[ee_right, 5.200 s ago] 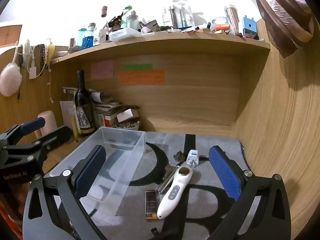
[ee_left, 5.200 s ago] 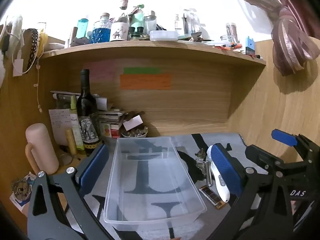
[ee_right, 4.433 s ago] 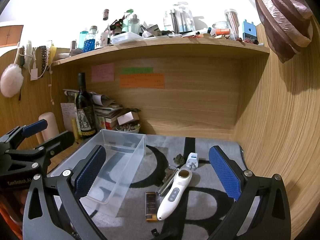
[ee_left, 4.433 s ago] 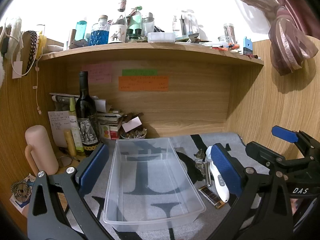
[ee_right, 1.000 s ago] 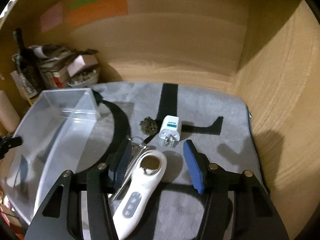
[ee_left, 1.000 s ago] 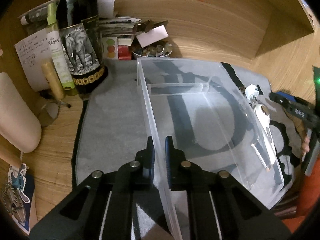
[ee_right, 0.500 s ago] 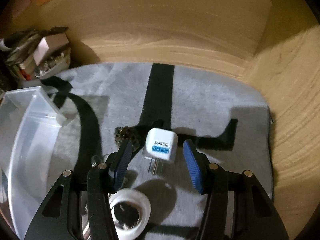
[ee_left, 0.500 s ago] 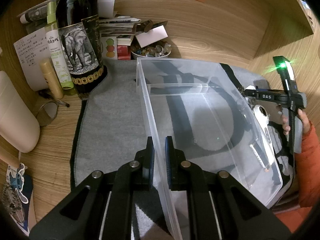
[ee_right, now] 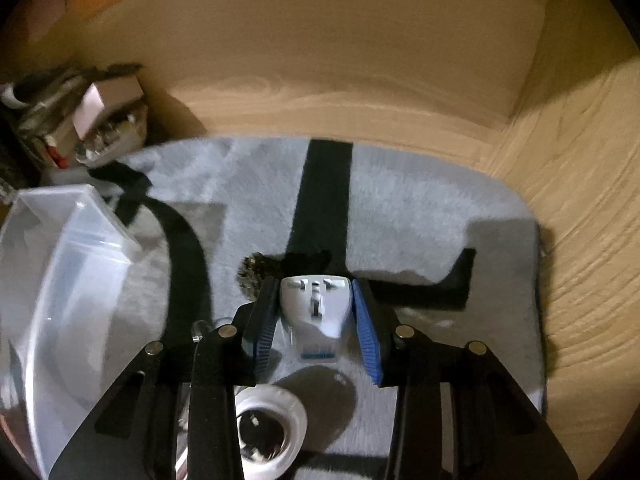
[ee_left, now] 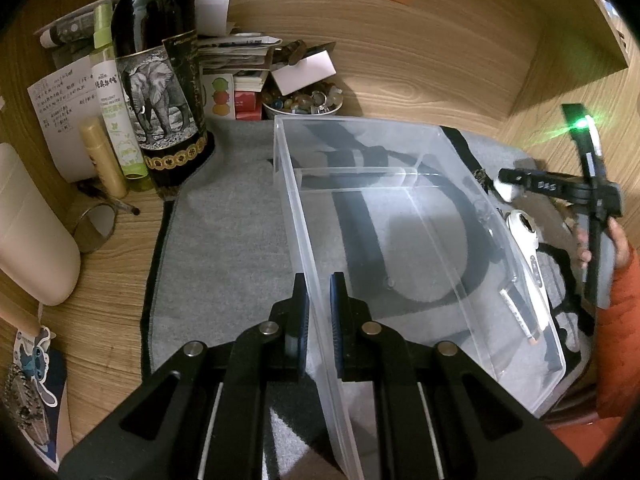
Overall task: Organize rigid objects
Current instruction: 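Lift the white travel adapter with the right tool and drop it into the box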
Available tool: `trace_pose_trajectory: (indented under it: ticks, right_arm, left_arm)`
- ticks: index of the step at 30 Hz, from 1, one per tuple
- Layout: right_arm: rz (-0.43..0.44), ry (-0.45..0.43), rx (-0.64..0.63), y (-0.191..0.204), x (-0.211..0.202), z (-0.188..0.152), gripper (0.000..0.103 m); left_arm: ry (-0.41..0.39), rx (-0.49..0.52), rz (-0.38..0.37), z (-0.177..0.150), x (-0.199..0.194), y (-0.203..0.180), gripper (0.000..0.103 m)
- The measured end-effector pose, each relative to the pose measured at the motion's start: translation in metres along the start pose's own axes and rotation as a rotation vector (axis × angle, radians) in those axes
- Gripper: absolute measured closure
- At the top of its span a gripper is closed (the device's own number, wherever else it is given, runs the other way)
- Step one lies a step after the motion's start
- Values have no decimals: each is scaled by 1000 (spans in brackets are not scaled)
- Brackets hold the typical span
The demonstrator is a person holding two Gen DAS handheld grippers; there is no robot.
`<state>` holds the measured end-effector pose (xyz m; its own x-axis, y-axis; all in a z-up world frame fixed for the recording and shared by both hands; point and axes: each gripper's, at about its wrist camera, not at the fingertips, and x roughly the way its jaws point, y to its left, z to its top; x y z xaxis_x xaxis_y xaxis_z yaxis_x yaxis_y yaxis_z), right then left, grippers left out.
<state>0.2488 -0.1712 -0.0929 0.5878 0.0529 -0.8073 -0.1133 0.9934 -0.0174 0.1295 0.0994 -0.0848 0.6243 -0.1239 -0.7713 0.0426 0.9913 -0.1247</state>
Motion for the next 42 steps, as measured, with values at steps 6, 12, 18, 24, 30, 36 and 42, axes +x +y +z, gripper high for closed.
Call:
trace_pose_trajectory:
  ticks: [6, 12, 18, 24, 30, 36, 42]
  right_arm:
    - [19, -97, -32, 13, -41, -1, 69]
    - [50, -191, -96, 39, -76, -9, 69]
    - [103, -243, -145, 70, -96, -20, 69]
    - [172, -239, -214, 113, -97, -22, 69]
    - [214, -175, -310, 159, -79, -19, 69]
    - [242, -81, -354, 189, -57, -14, 69]
    - [254, -14, -369, 199, -40, -14, 69]
  left_arm:
    - [-3, 8, 3, 0, 0, 0, 93]
    - [-4, 4, 2, 0, 0, 0, 93]
    - [-7, -14, -14, 1, -1, 2, 93]
    - [-14, -2, -15, 0, -1, 2, 93]
    - [-32, -4, -16, -2, -2, 3, 93]
    - [-54, 3, -5, -5, -4, 2, 93]
    - [-58, 4, -3, -5, -4, 2, 93]
